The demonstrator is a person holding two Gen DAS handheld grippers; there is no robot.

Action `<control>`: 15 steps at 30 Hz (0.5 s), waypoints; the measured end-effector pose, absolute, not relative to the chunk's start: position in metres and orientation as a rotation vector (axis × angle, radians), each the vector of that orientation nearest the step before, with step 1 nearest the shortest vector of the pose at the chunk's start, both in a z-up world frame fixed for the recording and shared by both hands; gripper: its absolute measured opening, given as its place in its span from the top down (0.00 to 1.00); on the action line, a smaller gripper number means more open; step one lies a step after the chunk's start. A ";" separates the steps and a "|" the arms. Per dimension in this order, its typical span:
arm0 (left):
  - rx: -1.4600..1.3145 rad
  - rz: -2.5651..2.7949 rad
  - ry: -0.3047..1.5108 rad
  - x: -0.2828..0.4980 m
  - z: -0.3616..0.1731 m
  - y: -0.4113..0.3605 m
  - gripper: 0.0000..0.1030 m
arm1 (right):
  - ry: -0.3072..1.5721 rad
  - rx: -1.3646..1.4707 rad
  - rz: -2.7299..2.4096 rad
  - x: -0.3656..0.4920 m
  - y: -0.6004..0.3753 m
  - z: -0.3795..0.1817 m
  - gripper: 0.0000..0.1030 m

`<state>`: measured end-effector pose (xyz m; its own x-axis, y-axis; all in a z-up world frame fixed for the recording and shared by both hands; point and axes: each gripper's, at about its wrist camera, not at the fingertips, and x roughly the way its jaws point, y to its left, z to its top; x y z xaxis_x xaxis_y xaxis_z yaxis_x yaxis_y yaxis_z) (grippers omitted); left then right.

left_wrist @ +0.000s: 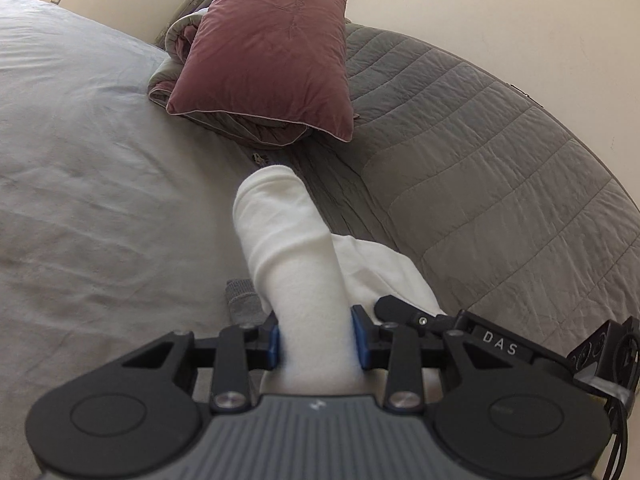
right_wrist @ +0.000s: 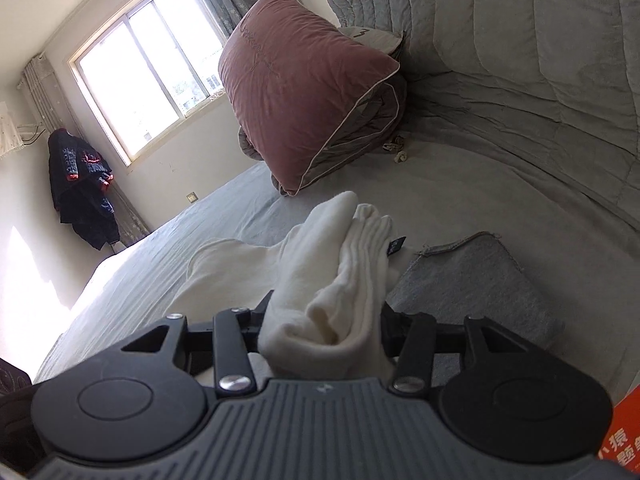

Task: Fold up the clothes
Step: 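Carry the bundle with both grippers onto the folded grey garment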

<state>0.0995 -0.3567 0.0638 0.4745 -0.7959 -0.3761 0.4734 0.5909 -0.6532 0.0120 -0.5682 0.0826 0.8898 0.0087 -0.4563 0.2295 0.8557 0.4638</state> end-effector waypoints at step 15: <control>-0.526 -0.738 0.790 0.111 -0.024 -0.463 0.64 | 0.575 0.476 -0.101 0.047 -0.676 0.001 0.50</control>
<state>0.1111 -0.4634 -0.0241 0.4821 -0.7568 -0.4414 0.3890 0.6363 -0.6661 0.0472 -0.6761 0.0005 0.8375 0.0391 -0.5450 0.2217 0.8873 0.4044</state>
